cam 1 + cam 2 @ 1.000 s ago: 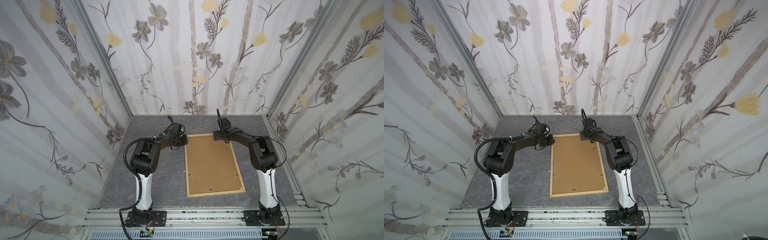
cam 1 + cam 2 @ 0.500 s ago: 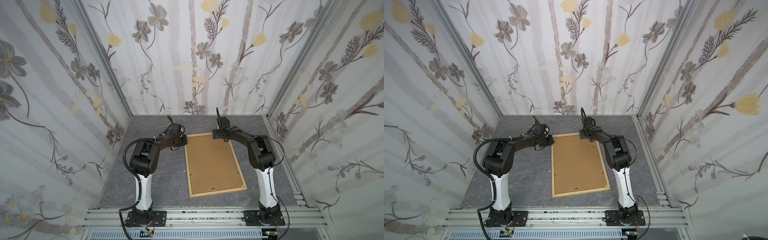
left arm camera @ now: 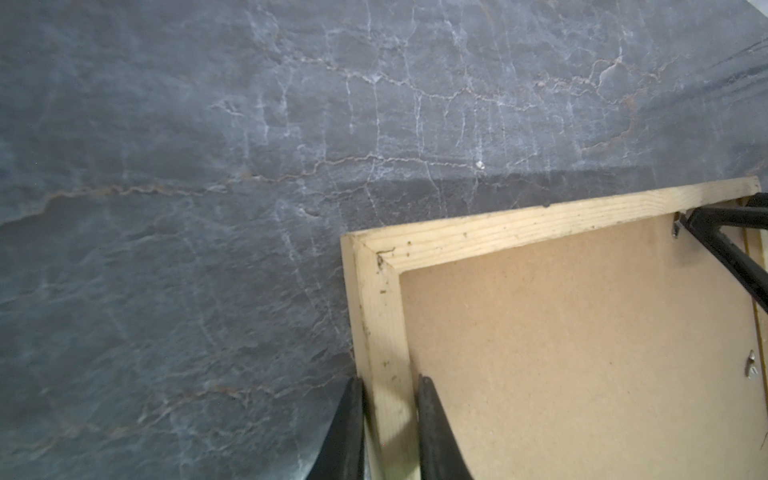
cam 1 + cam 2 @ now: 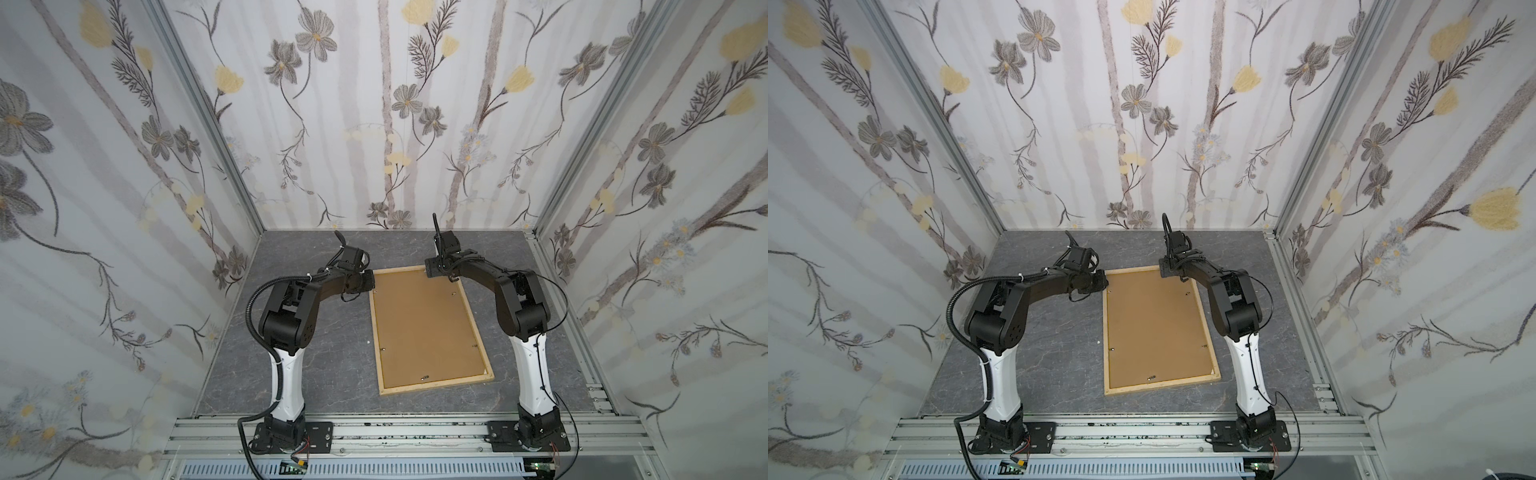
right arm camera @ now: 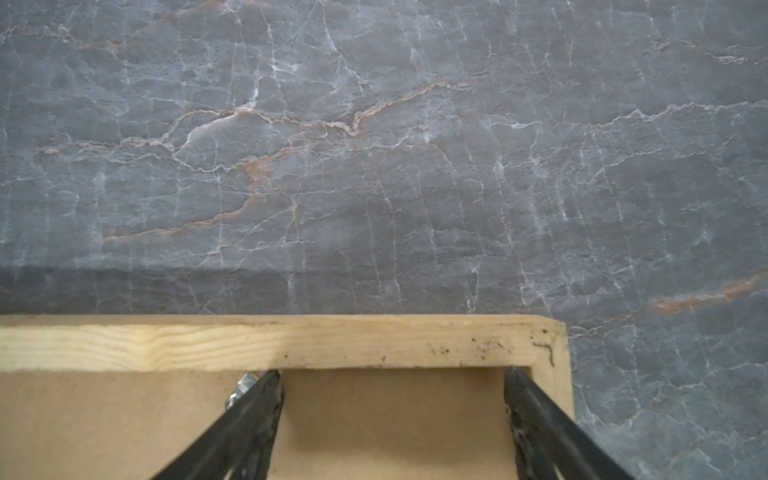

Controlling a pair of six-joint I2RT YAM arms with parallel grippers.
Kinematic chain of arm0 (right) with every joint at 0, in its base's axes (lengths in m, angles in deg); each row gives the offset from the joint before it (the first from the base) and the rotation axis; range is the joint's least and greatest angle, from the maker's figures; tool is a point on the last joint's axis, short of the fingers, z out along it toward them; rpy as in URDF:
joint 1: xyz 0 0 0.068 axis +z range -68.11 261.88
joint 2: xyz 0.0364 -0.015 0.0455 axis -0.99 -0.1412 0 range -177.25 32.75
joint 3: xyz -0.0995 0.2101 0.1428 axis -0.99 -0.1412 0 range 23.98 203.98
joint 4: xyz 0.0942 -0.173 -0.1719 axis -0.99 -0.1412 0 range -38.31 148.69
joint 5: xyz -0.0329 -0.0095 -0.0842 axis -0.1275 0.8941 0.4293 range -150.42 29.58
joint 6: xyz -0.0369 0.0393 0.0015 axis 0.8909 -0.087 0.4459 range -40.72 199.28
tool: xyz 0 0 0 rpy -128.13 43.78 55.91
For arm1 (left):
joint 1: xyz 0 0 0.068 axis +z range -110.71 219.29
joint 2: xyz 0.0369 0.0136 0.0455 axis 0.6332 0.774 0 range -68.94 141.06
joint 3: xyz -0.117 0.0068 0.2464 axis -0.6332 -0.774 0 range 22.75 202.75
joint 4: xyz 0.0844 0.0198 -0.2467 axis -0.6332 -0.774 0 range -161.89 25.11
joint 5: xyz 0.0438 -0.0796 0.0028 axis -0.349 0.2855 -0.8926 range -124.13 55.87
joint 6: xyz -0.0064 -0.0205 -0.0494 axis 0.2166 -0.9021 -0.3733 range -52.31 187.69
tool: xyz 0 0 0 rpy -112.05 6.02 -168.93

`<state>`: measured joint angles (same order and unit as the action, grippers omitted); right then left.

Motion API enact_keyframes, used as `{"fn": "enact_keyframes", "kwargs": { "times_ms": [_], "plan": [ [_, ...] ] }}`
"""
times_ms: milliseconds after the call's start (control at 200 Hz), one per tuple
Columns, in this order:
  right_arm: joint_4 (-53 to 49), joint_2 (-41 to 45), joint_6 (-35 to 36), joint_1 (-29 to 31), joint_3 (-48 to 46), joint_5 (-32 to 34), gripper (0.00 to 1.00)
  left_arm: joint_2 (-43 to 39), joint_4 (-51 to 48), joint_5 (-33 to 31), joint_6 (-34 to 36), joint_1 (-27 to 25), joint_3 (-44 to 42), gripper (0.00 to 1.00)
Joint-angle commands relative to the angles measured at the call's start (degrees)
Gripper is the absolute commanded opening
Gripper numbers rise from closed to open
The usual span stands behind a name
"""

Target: Put the photo into the frame

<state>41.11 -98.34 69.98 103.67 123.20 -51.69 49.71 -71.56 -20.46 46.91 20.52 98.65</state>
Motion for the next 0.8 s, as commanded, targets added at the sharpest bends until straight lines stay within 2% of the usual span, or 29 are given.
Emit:
{"fn": "enact_keyframes", "kwargs": {
  "times_ms": [0, 320, 500, 794],
  "plan": [
    [-0.6, -1.0, 1.0, 0.6, 0.2, -1.8, 0.83, 0.4, -6.5, 0.9, 2.7, -0.1, -0.1, 0.16],
    [1.5, -1.1, 0.4, 0.3, -0.1, -10.1, 0.83, 0.3, -6.9, 1.2, 3.5, -0.8, 0.0, 0.16],
    [3.2, 0.3, -0.8, -0.7, -2.2, -12.4, 0.83, 0.1, -7.0, 0.7, 4.0, -0.7, 0.0, 0.16],
    [6.2, 5.8, -2.9, -2.7, -7.6, -10.6, 0.84, 0.1, -7.3, -0.7, 2.9, 0.5, 0.0, 0.16]
  ]
}}
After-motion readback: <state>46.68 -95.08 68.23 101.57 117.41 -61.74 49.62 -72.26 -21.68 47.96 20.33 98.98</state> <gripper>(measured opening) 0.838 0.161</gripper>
